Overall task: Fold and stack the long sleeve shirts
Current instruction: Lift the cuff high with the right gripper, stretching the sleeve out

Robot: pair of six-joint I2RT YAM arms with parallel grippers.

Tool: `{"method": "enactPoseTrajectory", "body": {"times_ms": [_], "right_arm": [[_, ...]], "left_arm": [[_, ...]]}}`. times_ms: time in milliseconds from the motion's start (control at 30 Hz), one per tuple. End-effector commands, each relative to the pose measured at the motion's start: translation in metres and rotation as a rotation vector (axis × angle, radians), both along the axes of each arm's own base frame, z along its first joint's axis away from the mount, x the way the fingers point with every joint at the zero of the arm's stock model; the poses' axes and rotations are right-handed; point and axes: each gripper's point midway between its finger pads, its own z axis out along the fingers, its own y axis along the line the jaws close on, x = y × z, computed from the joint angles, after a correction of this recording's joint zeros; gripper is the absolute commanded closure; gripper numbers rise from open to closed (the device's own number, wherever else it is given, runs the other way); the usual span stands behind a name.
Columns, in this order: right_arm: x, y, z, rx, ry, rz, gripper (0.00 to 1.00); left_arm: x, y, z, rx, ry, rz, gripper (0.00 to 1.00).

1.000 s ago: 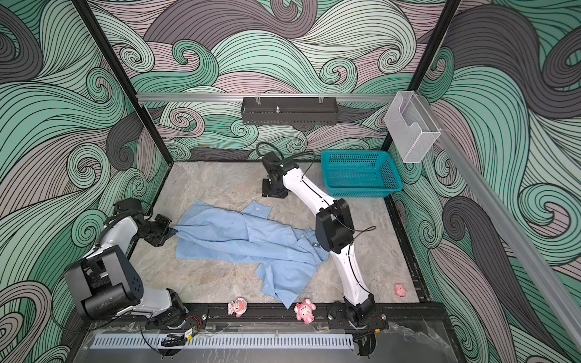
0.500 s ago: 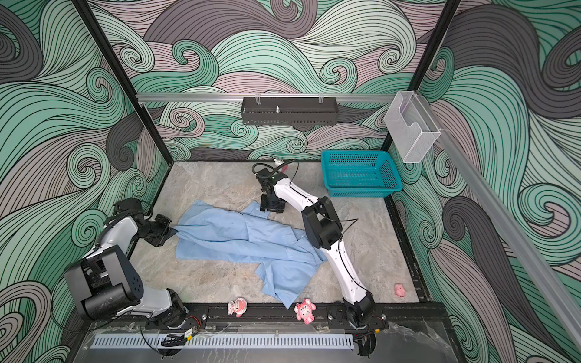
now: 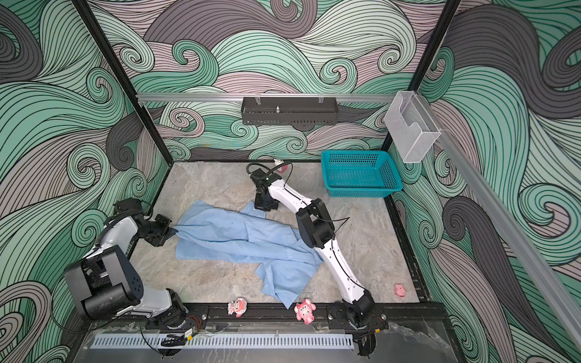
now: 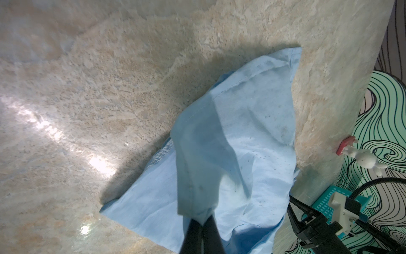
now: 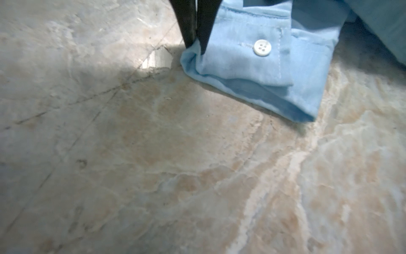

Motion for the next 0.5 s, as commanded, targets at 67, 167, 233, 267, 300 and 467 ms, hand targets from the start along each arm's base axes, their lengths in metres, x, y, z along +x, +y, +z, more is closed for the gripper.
{"method": "enactPoseTrajectory", "body": {"times_ms": [67,167,233,267,300,467], "right_arm": [[0.031,0.006,0.122,0.063,-0.275,0.076,1.00],[0.041,-0.001,0.207,0.109,-0.461,0.110,1.00],[0.043,-0.014,0.249,0.124,-0.544,0.103,1.00],[0.043,-0.021,0.266,0.131,-0.579,0.097,1.00],[0.043,-0.028,0.280,0.135,-0.607,0.093,1.00],[0.052,-0.056,0.320,0.138,-0.698,0.085,1.00]], "left_arm": [[0.011,0.000,0.017,-0.001,-0.038,-0.010,1.00],[0.014,0.001,0.023,0.002,-0.052,-0.002,1.00],[0.015,0.002,0.029,0.005,-0.065,0.001,1.00],[0.017,0.002,0.034,0.008,-0.073,0.003,1.00],[0.018,0.003,0.037,0.009,-0.079,0.006,1.00],[0.031,0.005,0.066,0.002,-0.135,0.028,1.00]]}}
